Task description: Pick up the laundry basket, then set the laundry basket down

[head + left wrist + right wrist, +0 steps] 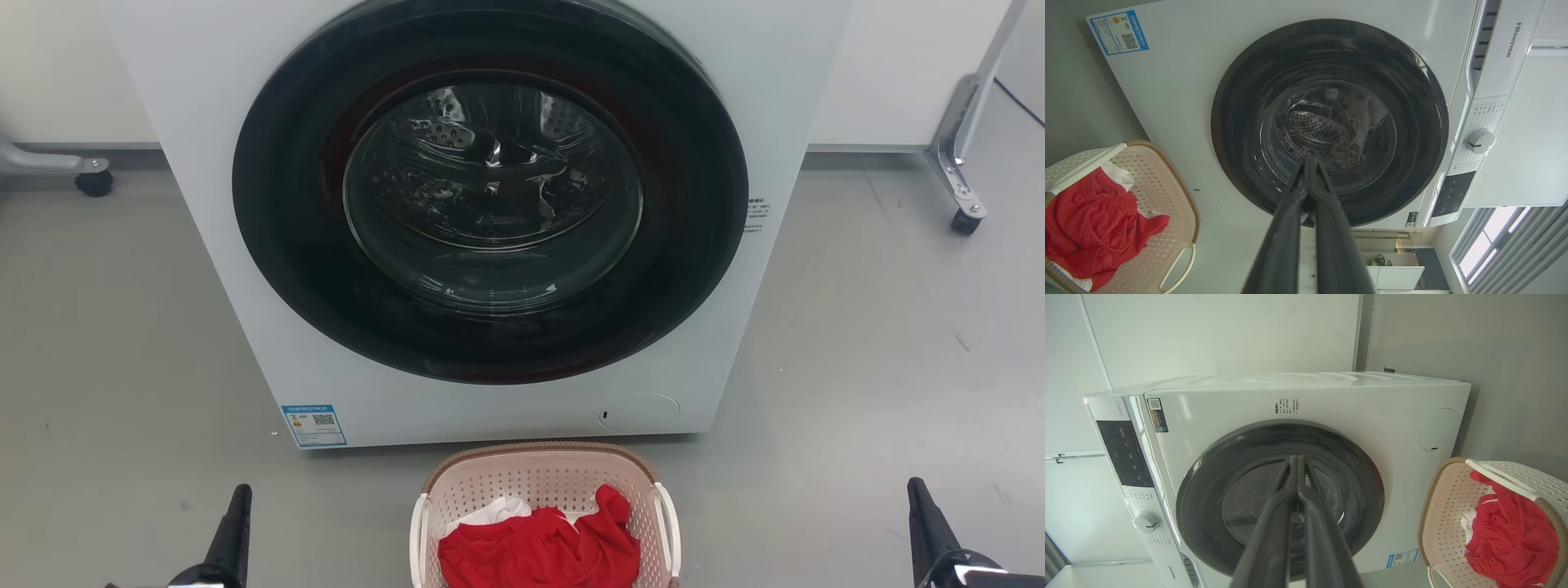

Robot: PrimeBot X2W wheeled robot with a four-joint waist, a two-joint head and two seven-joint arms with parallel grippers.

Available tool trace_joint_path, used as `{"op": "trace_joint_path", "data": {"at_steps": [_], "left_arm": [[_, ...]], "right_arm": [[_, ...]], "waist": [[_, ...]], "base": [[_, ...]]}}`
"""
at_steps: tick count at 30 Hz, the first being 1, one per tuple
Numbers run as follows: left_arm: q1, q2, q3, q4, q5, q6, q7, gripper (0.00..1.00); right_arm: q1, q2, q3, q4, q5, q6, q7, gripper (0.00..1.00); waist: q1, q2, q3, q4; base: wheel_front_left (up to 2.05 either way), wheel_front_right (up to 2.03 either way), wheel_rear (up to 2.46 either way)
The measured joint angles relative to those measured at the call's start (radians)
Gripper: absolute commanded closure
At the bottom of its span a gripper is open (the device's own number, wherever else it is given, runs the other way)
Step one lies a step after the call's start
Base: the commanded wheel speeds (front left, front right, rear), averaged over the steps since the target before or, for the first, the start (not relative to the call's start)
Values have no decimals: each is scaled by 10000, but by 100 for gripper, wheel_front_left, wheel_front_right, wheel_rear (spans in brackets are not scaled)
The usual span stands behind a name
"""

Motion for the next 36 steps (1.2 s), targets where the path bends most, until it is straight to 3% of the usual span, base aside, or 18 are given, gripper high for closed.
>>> {"op": "trace_joint_path", "data": {"at_steps": [36], "left_arm": [[0, 0, -2, 4, -2, 0, 0, 100]], "right_arm": [[0, 2, 2, 0, 2, 2, 0, 100]], "waist": [[0, 0, 0, 0]], "base": [[0, 0, 0]]}}
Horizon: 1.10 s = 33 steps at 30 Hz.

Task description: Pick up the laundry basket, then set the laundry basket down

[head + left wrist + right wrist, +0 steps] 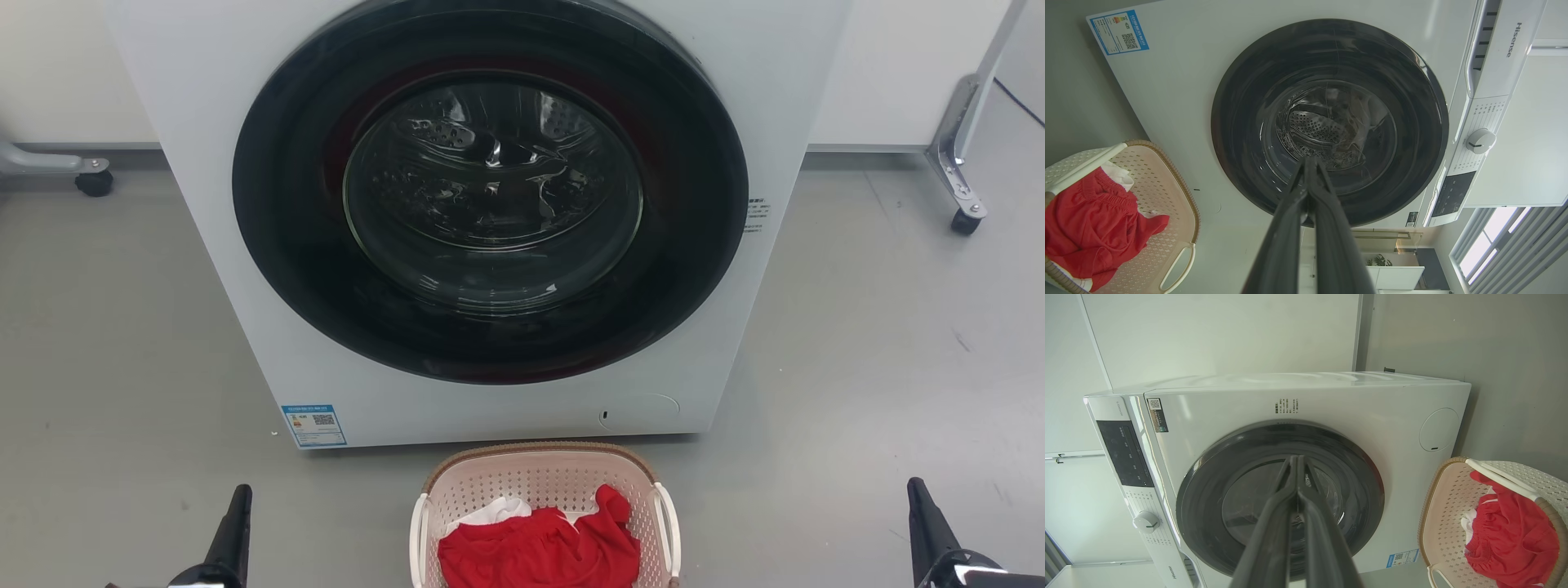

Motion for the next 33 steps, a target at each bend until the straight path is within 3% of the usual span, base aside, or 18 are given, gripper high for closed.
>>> {"op": "trace_joint_path", "data": {"at_steps": [33], "left_arm": [[0, -2, 0, 0, 0, 0, 0, 100]], "right_arm": [[0, 0, 2, 0, 2, 0, 0, 100]], "waist": [[0, 0, 1, 0]], "base": [[0, 0, 0]]}}
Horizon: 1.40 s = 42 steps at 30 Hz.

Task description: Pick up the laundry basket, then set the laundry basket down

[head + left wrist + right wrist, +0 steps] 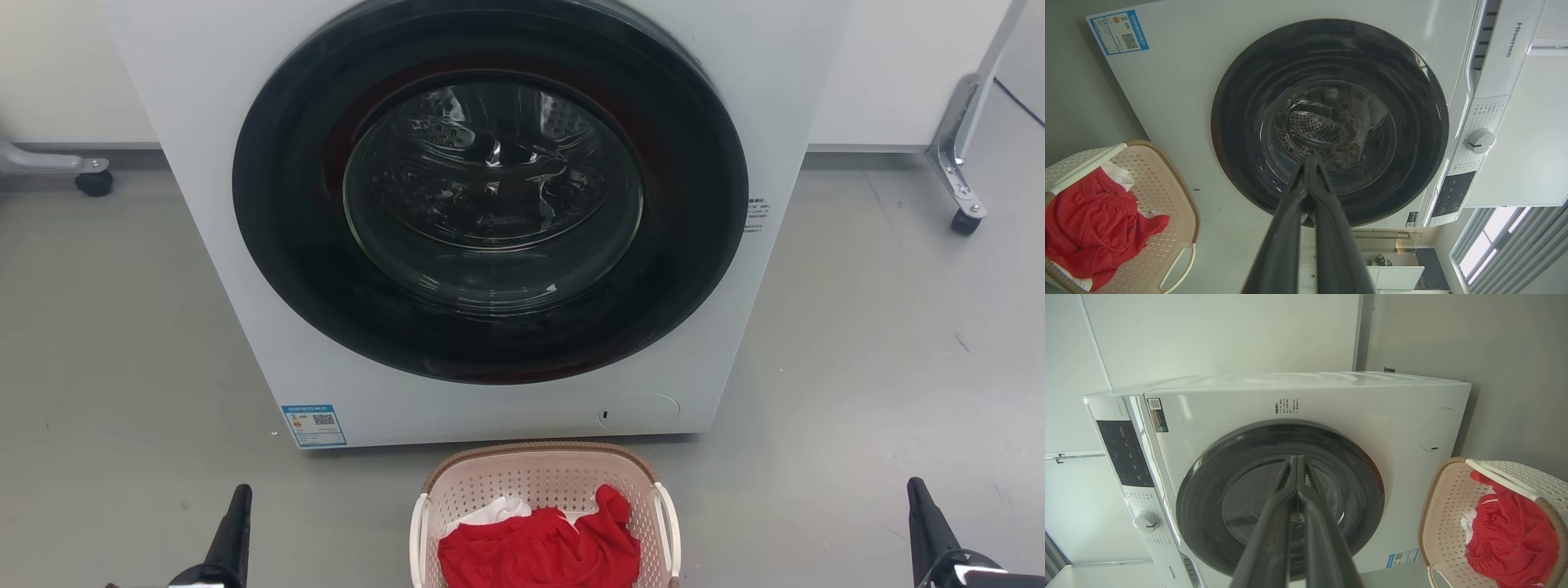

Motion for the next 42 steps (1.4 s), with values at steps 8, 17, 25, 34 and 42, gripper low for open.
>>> {"op": "trace_joint_path", "data": {"at_steps": [8, 17, 25, 34, 42], "left_arm": [[0, 0, 0, 0, 0, 0, 0, 100], [0, 0, 0, 0, 0, 0, 0, 100], [0, 0, 0, -2, 0, 0, 0, 100], [0, 0, 0, -2, 0, 0, 0, 100], [0, 0, 0, -2, 0, 0, 0, 100]], "right_arm": [[0, 0, 0, -2, 0, 0, 0, 100], [0, 0, 0, -2, 0, 0, 0, 100], [0, 2, 0, -4, 0, 0, 0, 100], [0, 2, 0, -6, 0, 0, 0, 100], [0, 2, 0, -6, 0, 0, 0, 100]], "waist": [[0, 0, 0, 0], [0, 0, 1, 0], [0, 0, 1, 0], [0, 0, 1, 0], [0, 0, 1, 0]], "base": [[0, 0, 0], [0, 0, 0], [0, 0, 0], [0, 0, 0], [0, 0, 0]]}}
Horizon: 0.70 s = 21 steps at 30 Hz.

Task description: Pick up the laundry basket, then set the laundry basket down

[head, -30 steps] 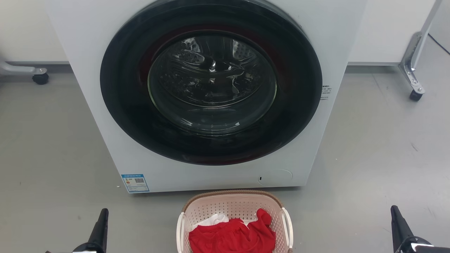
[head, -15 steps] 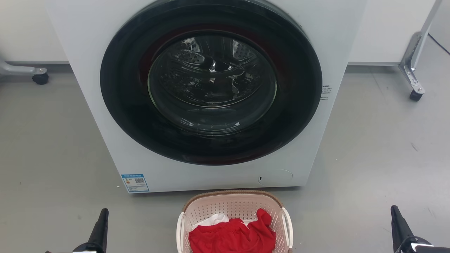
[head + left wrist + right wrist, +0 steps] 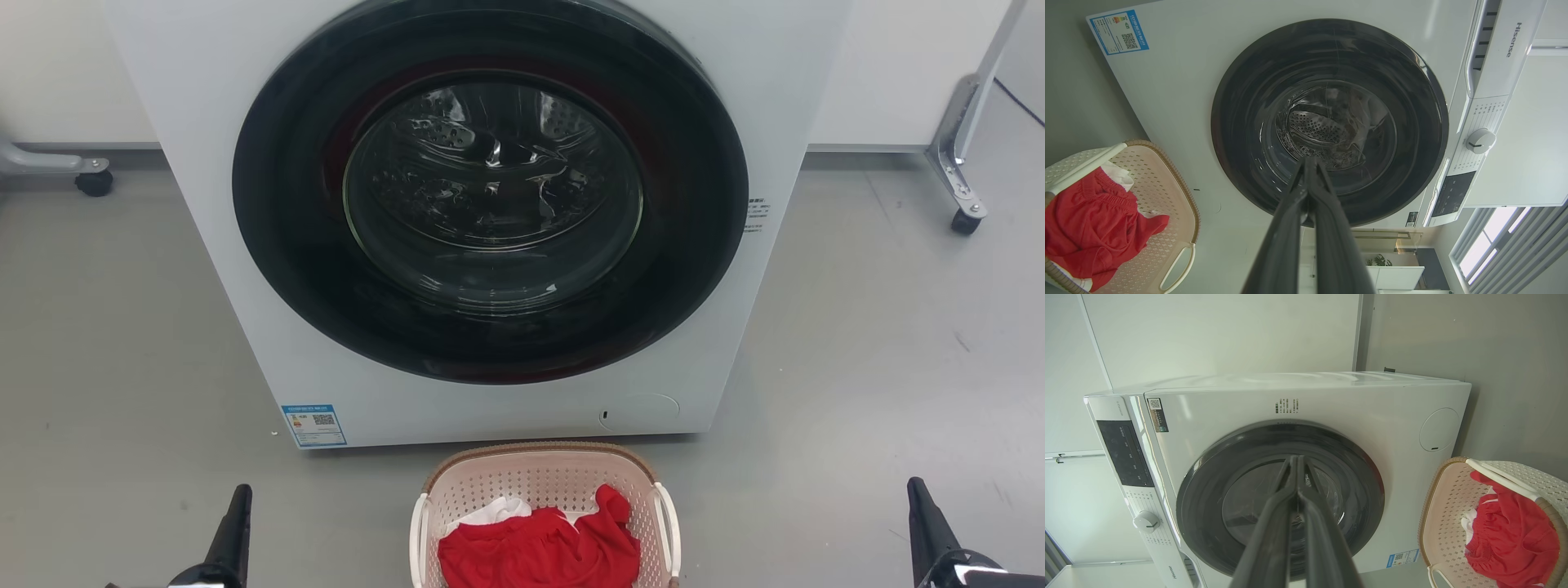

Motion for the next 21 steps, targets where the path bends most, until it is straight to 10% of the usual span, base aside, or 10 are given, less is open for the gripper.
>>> {"op": "trace_joint_path", "data": {"at_steps": [21], "left_arm": [[0, 0, 0, -2, 0, 0, 0, 100]], "right_arm": [[0, 0, 0, -2, 0, 0, 0, 100]], "waist": [[0, 0, 0, 0]], "base": [[0, 0, 0]]}}
